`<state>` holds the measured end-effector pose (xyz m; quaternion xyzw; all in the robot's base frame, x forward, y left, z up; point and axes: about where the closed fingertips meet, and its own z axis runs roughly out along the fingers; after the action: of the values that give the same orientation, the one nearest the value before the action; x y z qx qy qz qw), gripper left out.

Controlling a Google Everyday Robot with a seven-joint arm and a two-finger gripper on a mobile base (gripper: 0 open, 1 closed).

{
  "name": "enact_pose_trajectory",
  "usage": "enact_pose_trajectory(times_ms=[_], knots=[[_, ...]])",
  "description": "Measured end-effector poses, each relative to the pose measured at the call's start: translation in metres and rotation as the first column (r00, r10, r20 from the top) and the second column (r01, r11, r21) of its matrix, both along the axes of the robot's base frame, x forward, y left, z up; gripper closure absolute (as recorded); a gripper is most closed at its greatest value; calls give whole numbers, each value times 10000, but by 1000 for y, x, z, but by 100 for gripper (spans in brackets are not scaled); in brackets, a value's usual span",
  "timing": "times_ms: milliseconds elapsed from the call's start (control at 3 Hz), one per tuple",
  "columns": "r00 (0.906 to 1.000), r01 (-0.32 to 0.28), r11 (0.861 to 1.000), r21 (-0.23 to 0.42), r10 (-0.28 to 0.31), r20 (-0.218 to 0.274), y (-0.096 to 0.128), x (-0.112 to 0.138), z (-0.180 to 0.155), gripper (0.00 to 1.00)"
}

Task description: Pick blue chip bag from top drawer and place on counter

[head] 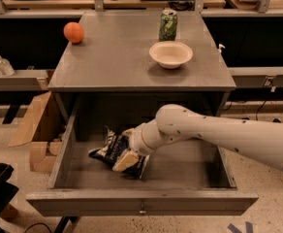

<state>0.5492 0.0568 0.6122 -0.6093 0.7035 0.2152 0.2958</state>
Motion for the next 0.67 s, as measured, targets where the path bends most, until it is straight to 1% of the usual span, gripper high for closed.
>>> enact_pose_trajectory(times_ms=[333,667], knots=[[9994,-142,9999,-96,139,-321,19,-5,-21,49],[9992,-180,9998,-90,177,-367,24,-6,-21,72]])
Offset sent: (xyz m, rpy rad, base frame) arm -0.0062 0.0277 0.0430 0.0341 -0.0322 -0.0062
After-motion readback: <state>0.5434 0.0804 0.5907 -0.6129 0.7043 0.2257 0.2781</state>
